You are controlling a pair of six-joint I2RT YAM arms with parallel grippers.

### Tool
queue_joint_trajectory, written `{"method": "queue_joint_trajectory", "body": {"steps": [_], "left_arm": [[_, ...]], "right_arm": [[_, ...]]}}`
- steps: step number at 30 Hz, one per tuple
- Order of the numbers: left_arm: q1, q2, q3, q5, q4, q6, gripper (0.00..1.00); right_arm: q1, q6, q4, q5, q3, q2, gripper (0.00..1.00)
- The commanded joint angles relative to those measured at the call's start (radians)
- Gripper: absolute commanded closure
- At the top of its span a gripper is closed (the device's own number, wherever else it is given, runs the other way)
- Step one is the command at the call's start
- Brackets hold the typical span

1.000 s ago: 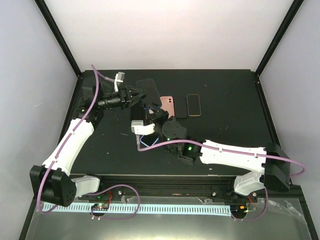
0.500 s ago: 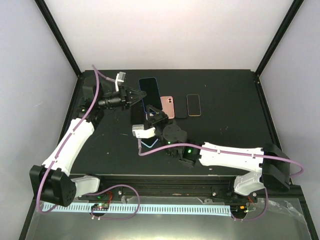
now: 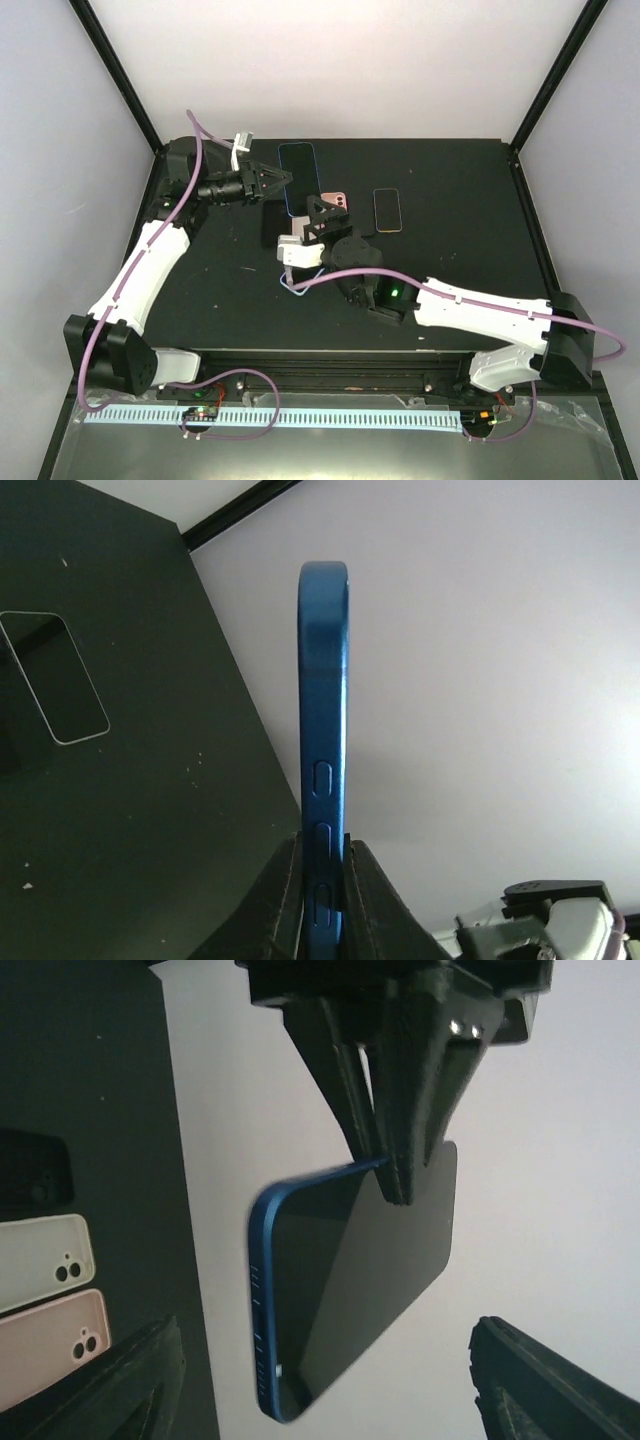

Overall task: Take the phone out of the phone case
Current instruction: Place the phone at the center of the board.

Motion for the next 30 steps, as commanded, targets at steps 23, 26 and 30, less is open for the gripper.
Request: {"method": "queue_joint_trajectory", "body": {"steps": [23,26,30], "left_arm": [[-0.018,-0.096,-0.128,0.076,0.781,-0.180,0.98],[-0.033,-0.121,-0.128,0.073,0.793,-0.174,0.98],[-0.051,-0.145,-0.131,0.063,0.799,-0.169,0.98]], "right_arm": [[-0.585,1.344,-0.635,-1.262,0.426,-0.112,0.27],[-0.608,1.433,-0.589,-1.346,0.426,-0.092,0.29],[-0.612,1.525,-0.526,-1.435,0.423,-0.065,0.31]]}}
